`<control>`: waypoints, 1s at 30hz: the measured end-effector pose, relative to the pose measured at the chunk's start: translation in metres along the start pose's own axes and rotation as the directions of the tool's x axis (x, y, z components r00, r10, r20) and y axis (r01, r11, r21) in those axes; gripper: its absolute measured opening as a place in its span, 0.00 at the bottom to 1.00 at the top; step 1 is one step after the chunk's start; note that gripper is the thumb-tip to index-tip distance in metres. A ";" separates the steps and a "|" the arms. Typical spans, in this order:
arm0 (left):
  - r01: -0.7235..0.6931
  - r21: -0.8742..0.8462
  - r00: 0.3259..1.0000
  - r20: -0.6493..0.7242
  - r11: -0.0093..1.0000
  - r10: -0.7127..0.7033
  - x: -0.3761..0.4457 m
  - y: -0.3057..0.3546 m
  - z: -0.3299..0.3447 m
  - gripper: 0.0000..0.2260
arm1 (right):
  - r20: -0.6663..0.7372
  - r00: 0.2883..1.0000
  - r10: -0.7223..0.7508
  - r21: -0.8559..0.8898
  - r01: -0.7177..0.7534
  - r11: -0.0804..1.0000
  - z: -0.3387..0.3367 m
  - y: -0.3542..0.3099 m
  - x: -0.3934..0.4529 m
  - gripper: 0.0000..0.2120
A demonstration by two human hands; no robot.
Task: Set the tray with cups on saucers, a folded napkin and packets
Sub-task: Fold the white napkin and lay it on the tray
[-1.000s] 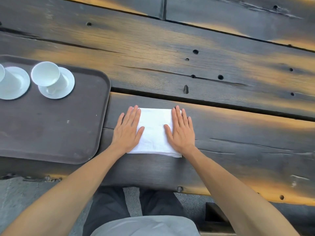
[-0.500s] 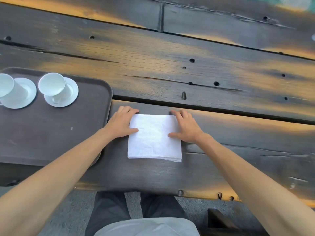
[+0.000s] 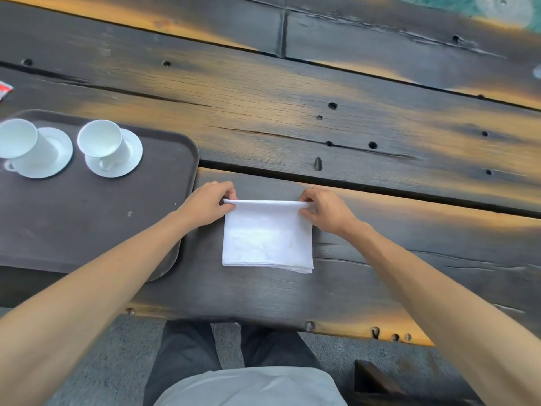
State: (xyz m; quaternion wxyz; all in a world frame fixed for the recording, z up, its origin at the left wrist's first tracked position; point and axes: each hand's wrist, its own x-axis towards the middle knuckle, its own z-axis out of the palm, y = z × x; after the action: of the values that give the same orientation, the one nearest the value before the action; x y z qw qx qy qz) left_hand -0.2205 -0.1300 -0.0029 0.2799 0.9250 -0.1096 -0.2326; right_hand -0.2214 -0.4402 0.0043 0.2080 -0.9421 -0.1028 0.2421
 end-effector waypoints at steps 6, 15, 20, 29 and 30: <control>-0.178 0.161 0.975 -0.104 0.971 0.196 -0.051 0.004 0.010 0.14 | -0.109 0.993 -0.047 -0.047 0.042 0.998 0.012 -0.005 -0.054 0.08; -0.325 0.200 0.918 -0.168 0.924 0.359 -0.107 -0.003 0.055 0.20 | -0.211 0.966 -0.147 -0.097 0.129 0.987 0.053 -0.009 -0.114 0.18; -0.350 0.335 0.901 -0.136 0.875 0.413 -0.119 -0.015 0.084 0.22 | -0.208 0.965 -0.158 -0.122 0.134 0.983 0.080 -0.005 -0.129 0.17; -0.272 0.378 0.928 -0.141 0.885 0.345 -0.134 -0.018 0.111 0.19 | -0.264 0.953 -0.148 -0.094 0.127 0.987 0.120 0.005 -0.144 0.18; -0.240 0.312 0.931 -0.193 0.919 0.309 -0.133 -0.013 0.112 0.16 | -0.287 0.949 -0.130 -0.054 0.119 0.991 0.121 0.004 -0.144 0.17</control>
State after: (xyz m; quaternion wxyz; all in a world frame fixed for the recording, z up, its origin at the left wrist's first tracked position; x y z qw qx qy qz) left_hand -0.3902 -0.1269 -0.0436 0.1855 0.9518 -0.2369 -0.0601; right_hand -0.4060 -0.4449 -0.0342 0.2189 -0.9626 -0.1347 0.0858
